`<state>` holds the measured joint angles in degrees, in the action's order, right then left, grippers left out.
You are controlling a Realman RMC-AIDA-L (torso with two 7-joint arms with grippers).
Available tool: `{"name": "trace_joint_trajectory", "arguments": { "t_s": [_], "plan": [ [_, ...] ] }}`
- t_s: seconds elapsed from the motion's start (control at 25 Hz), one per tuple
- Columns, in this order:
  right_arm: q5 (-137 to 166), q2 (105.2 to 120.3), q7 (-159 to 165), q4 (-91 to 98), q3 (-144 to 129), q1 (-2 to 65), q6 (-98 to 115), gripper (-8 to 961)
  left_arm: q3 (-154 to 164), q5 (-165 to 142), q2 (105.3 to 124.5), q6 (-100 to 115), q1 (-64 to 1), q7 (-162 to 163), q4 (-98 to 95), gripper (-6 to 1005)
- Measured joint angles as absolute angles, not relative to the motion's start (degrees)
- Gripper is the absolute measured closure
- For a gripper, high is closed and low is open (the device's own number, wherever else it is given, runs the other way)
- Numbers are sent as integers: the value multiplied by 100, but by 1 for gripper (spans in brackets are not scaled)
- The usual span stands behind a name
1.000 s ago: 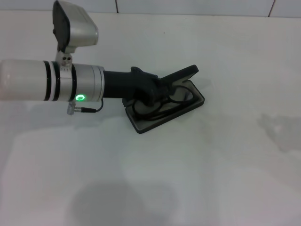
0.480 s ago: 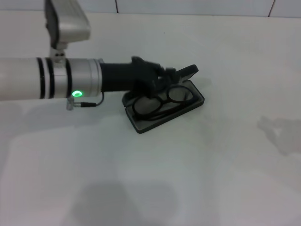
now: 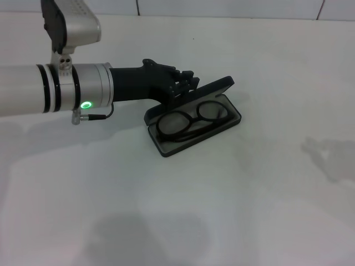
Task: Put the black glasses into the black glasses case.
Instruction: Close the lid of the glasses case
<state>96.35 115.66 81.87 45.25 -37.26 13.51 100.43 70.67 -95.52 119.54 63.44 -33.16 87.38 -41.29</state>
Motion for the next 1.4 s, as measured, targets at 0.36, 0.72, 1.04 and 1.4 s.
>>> {"name": "trace_joint_trajectory", "arguments": {
  "t_s": [0.36,0.72,1.04,1.4],
  "plan": [
    [9634,11566,8133,4467,-3726,1371,10009,810,7090,-9554,11956,6136,-3654,8638,-3682,821],
    [9635,11561,8092,4382,-3726,1419,9997,807,7093,-9597,11957,6010,-3823,8563,-3302,820],
    [9642,11557,8060,4373,-3726,1416,9992,805,7103,-9719,11948,6100,-3814,8564,-3300,820],
    [9642,11557,8059,4386,-3726,1415,9992,802,7115,-10009,11946,6619,-3790,8562,-3295,820]
  ]
}}
